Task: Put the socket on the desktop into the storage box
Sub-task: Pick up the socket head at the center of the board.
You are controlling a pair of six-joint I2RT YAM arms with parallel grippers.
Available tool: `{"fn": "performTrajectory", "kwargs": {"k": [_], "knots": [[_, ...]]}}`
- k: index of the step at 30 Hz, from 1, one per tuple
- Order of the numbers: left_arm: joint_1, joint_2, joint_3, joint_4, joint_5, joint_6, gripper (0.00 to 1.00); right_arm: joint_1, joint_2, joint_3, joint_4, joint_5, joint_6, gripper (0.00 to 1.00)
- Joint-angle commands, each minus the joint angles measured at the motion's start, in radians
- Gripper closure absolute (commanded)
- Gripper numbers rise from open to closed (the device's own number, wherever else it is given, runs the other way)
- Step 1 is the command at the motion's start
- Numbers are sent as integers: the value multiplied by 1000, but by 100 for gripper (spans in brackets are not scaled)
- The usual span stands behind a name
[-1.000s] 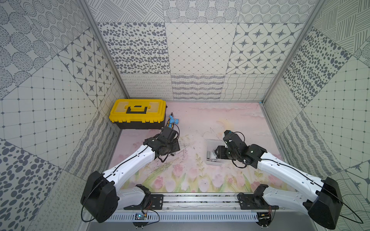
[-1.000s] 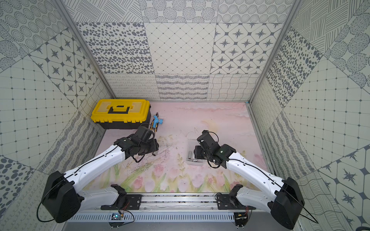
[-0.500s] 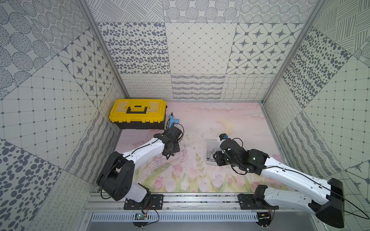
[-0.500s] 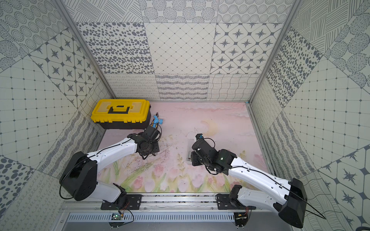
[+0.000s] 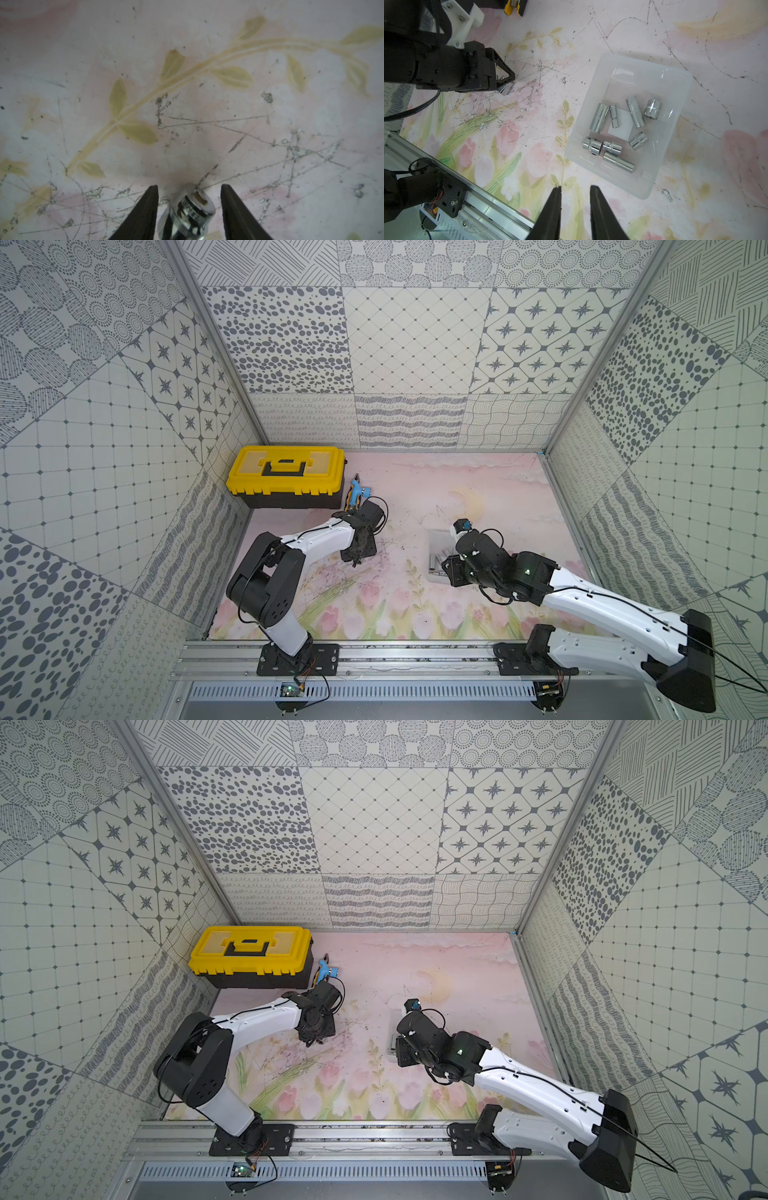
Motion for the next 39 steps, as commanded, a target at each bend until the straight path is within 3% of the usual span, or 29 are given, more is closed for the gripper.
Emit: {"fn": "performTrajectory", "kwargs": {"k": [1, 22, 25, 33, 39], "knots": [[3, 32, 16, -24, 3, 17, 50, 3, -24, 19, 9, 15, 9, 72], [-42, 41, -20, -60, 41, -27, 60, 10, -21, 0, 26, 10, 27, 62], [-43, 45, -25, -53, 37, -29, 67, 12, -21, 1, 29, 8, 25, 65], [-43, 45, -33, -37, 59, -33, 100, 12, -33, -11, 43, -9, 32, 71], [-46, -120, -86, 63, 157, -59, 100, 12, -64, -52, 156, -102, 51, 72]]}}
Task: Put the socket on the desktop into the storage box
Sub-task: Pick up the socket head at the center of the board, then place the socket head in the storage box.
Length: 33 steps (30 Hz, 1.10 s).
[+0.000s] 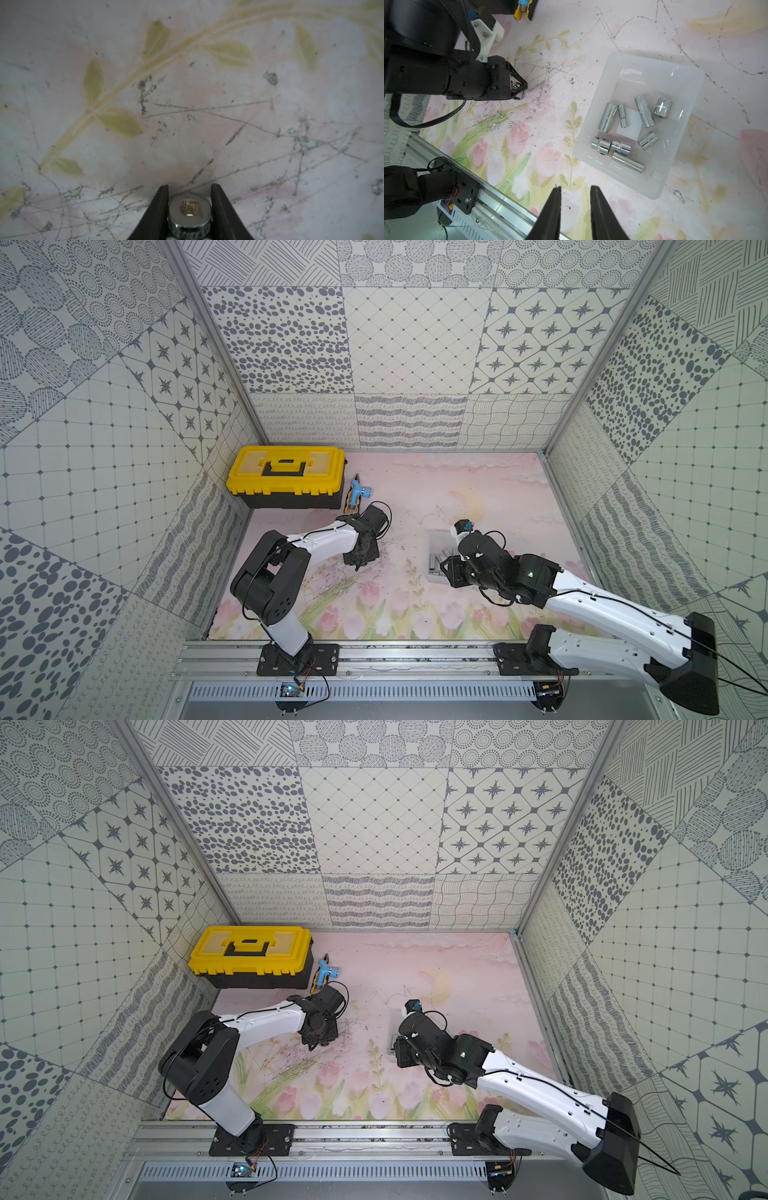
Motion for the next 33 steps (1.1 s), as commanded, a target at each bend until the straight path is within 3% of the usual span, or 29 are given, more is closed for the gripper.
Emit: {"fn": "performTrajectory", "kwargs": {"k": [1, 7, 14, 18, 25, 33], "knots": [[-9, -147, -61, 85, 156, -39, 100, 5, -37, -29, 126, -74, 22, 71], [-23, -475, -241, 536, 462, -241, 100, 1, -71, -68, 297, -208, 53, 56], [-116, -612, -341, 928, 598, -406, 100, -59, -112, -82, 444, -351, 78, 41], [-140, -651, -366, 970, 591, -430, 100, -84, -127, -79, 467, -374, 76, 37], [-148, -647, -409, 1083, 615, -497, 100, -82, -39, -62, 511, -443, 61, 38], [-161, -643, -397, 1114, 634, -509, 100, -77, 40, -19, 495, -415, 33, 39]]}}
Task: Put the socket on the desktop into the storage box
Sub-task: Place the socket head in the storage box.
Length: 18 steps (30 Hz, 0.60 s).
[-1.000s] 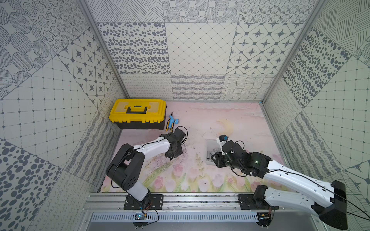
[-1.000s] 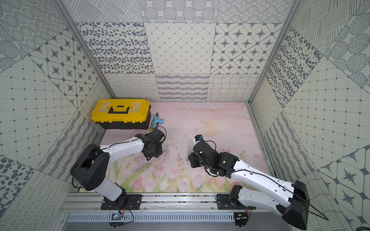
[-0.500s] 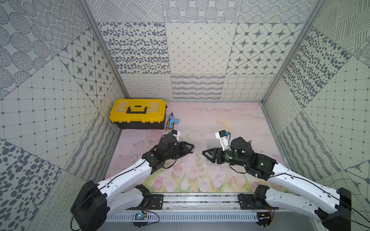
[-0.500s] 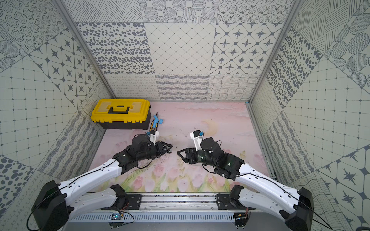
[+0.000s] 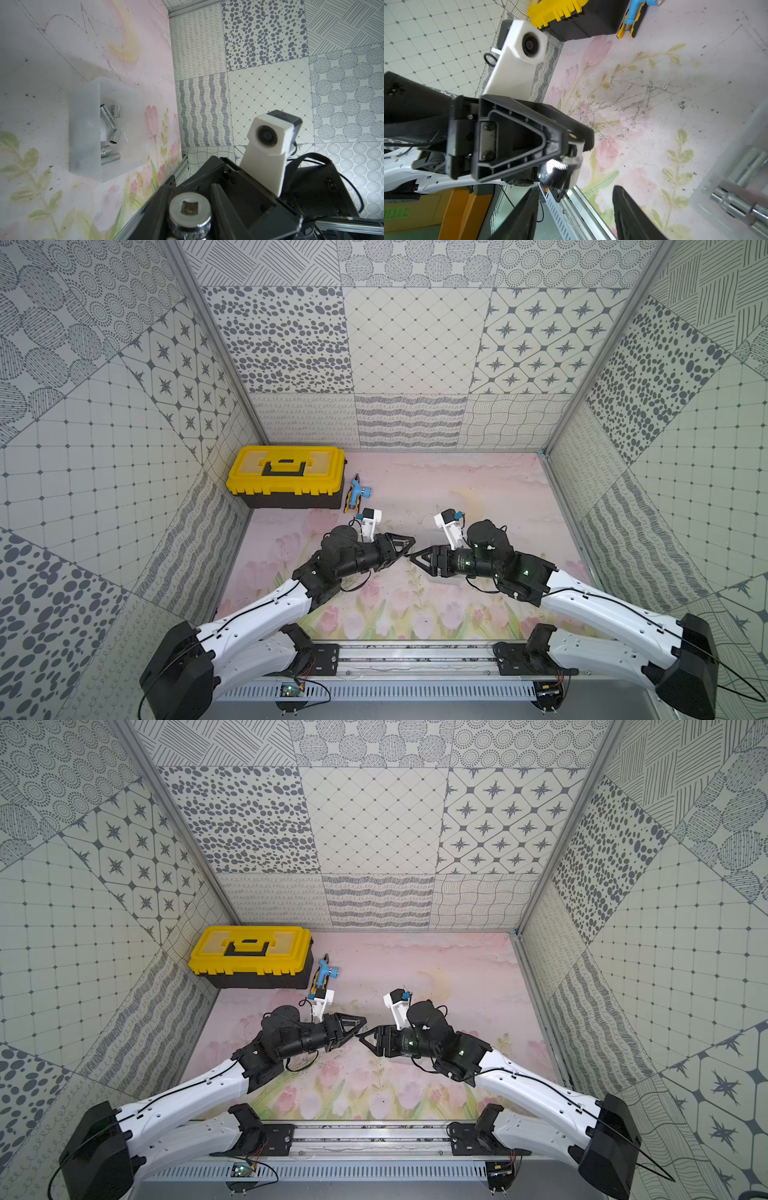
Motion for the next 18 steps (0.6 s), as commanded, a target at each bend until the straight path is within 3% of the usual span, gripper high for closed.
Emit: {"fn": "performTrajectory", "kwargs": {"k": [1, 3, 6, 8, 12, 16, 18], "knots": [[-10, 1, 16, 163, 58, -34, 100, 3, 15, 59, 22, 1, -39, 41], [-10, -3, 48, 38, 12, 26, 100, 3, -23, 92, -114, 76, -81, 43], [-21, 52, 119, -147, -60, 140, 100, -5, -193, 50, -331, 451, -30, 38], [-35, 149, 182, -186, -62, 190, 100, -61, -291, 19, -486, 595, 21, 33], [-95, 358, 325, -259, -110, 272, 100, -215, -385, -9, -672, 564, 57, 33], [-163, 540, 490, -386, -198, 374, 100, -240, -402, -4, -816, 626, 87, 33], [-191, 594, 553, -462, -299, 433, 100, -247, -402, -7, -852, 642, 90, 32]]}}
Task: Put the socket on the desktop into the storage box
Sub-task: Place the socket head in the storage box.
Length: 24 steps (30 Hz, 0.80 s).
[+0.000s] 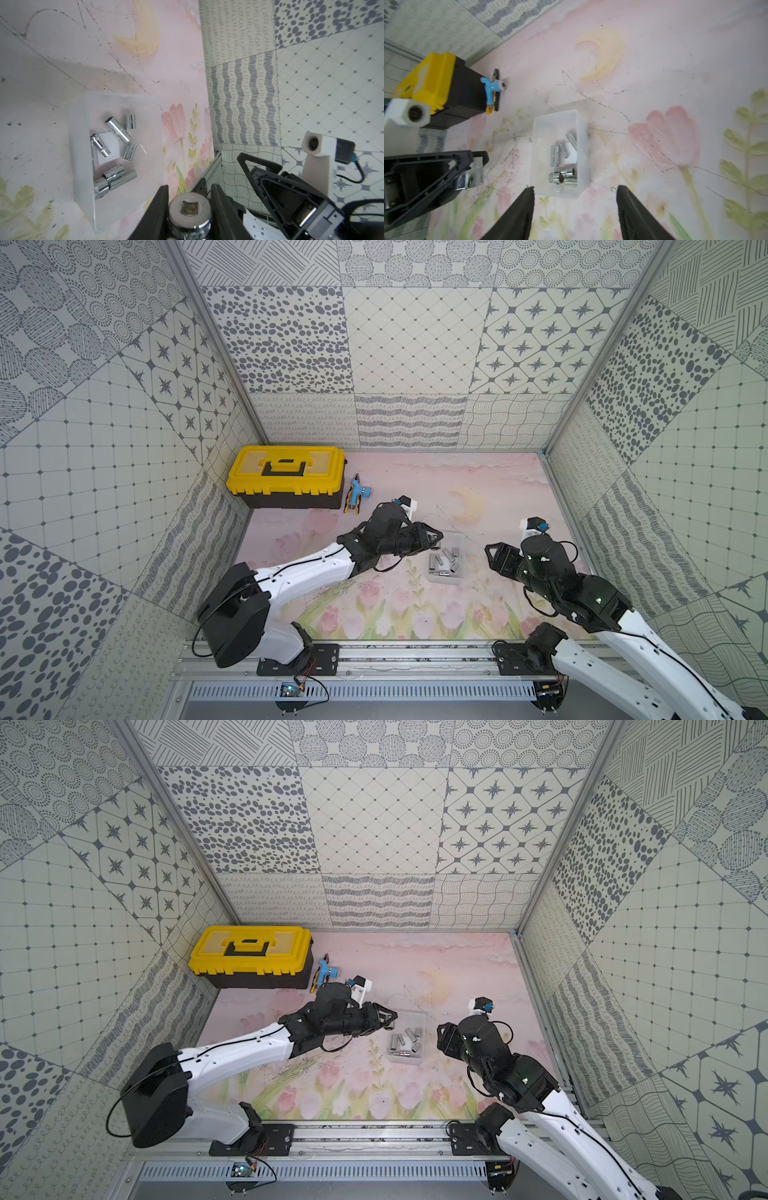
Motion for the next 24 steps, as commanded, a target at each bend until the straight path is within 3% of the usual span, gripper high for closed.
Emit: {"fn": "performTrajectory", "kwargs": {"k": [1, 8, 15, 18, 20, 21, 24], "knots": [[-61, 146, 158, -232, -225, 235, 100, -11, -1, -13, -142, 76, 25, 32], [-103, 291, 312, -370, -347, 335, 100, -14, -42, -20, -144, 96, 22, 29], [-129, 355, 345, -399, -408, 335, 97, -14, -63, -9, -121, 92, 1, 26], [-139, 341, 344, -419, -467, 338, 57, -13, -74, 5, -118, 100, -4, 23], [-146, 310, 337, -417, -500, 349, 12, -14, -90, -1, -105, 124, -7, 18], [-146, 294, 338, -418, -514, 355, 1, -13, -96, -3, -95, 144, -11, 17], [-146, 234, 358, -448, -597, 371, 1, -13, -109, -24, -26, 199, -35, 4]]}}
